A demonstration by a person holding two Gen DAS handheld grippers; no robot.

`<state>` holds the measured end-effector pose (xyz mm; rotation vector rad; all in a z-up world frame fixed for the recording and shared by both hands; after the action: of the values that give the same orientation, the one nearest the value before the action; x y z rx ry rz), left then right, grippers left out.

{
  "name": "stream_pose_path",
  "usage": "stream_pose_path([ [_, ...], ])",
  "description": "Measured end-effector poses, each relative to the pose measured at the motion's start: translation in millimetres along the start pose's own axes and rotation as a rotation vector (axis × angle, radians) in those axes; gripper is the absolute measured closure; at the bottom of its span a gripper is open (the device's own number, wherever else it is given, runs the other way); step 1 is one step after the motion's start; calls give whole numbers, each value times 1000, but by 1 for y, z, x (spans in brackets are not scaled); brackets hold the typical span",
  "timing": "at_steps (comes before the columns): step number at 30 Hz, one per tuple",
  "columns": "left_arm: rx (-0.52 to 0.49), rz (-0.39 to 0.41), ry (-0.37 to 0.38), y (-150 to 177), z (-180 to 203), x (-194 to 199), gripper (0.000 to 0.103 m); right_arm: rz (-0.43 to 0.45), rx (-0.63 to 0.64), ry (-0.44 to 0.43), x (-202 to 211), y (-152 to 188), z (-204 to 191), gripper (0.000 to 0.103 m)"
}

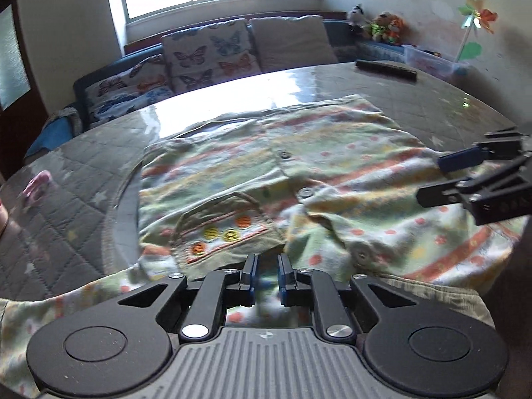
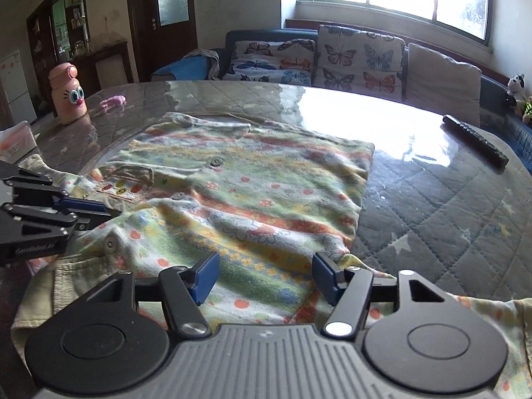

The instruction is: Fold clothes

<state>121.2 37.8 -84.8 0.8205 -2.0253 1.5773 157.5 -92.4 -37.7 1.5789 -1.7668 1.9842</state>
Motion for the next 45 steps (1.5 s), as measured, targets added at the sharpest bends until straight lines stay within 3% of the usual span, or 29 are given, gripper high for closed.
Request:
stream_pose_path([
  [5,-49,32,51,1,11,9,90,-6,26,1,5,2,-7,43],
  [12,-61,47,99,3,20,16,90,1,118,-90,28,1,-54,43],
  [21,42,54,98,-1,-7,28,88,-34,252,-228,35,17,-122,45],
  [31,53,102,72,6,-28,58,87,-91,276,-268,3,35,-150,72],
  [32,51,104,76,8,-28,61,87,-89,277,-263,4,35,-150,77],
  [33,42,106,82,9,-26,64,87,-88,277,-259,5,36,-149,90],
  [35,25,111,96,13,-22,70,87,-82,247,-258,9,34,-144,98],
  [37,2,123,116,15,-15,77,86,-73,212,-258,14,31,-138,100],
  [40,-35,130,153,19,0,85,72,-43,125,-271,25,24,-123,101],
  [45,-122,120,205,27,31,85,71,7,-8,-298,41,12,-99,101],
])
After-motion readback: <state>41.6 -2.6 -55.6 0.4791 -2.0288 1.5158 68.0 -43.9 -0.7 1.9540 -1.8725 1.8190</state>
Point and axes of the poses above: each gripper's, at about its wrist camera, not at the fingertips, and x roughly against the way its jaws point, z to its right, y to its underside, the point moved 9 cm from there along -x, roughly the way its jaws point, and after that the axes turned 12 degrees about -y, right-handed, at the moved point
